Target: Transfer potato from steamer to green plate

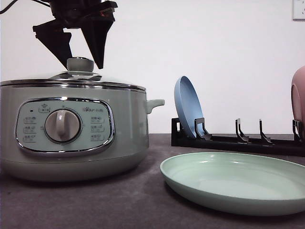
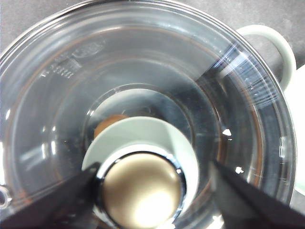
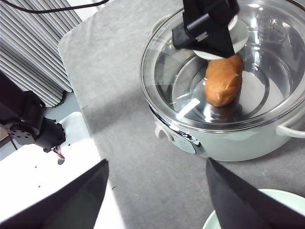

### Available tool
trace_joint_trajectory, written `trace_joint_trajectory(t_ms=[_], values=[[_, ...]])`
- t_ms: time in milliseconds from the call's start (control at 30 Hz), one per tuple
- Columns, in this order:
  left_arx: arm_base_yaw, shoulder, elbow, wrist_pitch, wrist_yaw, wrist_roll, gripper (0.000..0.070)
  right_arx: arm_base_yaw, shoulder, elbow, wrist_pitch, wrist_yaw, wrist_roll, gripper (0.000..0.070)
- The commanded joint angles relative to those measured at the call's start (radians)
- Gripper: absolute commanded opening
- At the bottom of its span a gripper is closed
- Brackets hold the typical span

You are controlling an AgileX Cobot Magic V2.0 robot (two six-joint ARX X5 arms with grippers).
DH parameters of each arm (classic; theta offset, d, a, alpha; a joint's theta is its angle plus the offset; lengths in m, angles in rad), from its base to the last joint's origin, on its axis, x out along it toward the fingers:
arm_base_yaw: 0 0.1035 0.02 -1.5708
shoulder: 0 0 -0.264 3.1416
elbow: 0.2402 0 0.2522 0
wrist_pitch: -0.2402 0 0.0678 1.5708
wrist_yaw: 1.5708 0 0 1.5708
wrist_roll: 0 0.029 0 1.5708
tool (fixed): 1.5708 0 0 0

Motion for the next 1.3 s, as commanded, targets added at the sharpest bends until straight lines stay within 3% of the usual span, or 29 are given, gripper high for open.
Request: trace_joint_trajectory(t_ms=[0,100,267,500,867,1267], values=[[-0.007,0.021,0.032,-0.006,0.001,0.008,0.0332,0.006,0.012,0.018,0.003,0.001,-0.011,0.0405],[-0.007,0.021,0.032,-0.017,0.001,0.008,0.0262,0.006,0.012,0.018,0.004,0.011,-0.011,0.0405],[-0.007,0.021,0.032,-0.026,0.001,0.008,0.0242,0.006,0.012,0.018,0.004,0.039,-0.011,0.0405],[-0.007,0.021,0.032,-0.041,0.001,0.008,0.0000,0.006,0.012,0.018,0.004,0.039,-0.011,0.0405],[0.017,-0.027,0.034,0.006,0.001,0.019,0.0001,0.006,0.012,0.018,0.004,0.045,-0.010,0.0406],[0.121,-0.178,0.034,0.013,-0.015,0.020,0.0001,0.006,0.012,0.018,0.005,0.046,-0.006,0.0406]])
